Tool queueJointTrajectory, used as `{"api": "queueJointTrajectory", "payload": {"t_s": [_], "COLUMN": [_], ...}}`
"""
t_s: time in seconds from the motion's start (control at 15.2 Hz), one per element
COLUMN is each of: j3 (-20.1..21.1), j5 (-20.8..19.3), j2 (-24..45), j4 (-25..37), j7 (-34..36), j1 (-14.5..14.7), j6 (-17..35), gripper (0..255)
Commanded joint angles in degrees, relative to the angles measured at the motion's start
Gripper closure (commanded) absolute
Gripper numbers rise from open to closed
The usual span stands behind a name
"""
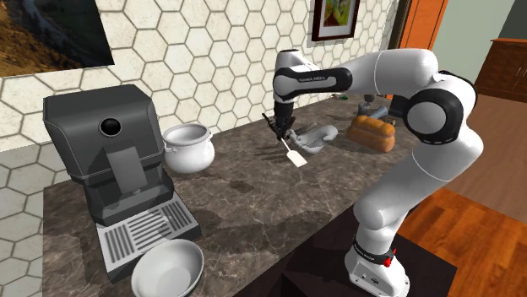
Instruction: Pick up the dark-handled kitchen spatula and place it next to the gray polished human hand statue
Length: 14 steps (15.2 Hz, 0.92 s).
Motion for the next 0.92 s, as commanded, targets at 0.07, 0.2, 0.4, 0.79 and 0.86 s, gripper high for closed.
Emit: {"api": "queueJointTrajectory", "payload": {"t_s": [0.07,0.2,0.4,0.79,0.86], "j3": [-2.93,-4.96,-8.07,-14.53,-15.63], "j5": [-0.72,-1.42,-2.64,-5.44,-5.91], "j2": [-2.72,-4.14,-5.81,-7.45,-7.49], "j4": [-2.76,-3.96,-5.28,-6.19,-6.11], "j7": [-4.09,-6.79,-10.86,-19.12,-20.51], "j1": [-1.39,-2.41,-4.0,-7.26,-7.79], "j6": [-0.03,-0.26,-0.61,-1.2,-1.27], "gripper": [255,255,255,255,255]}}
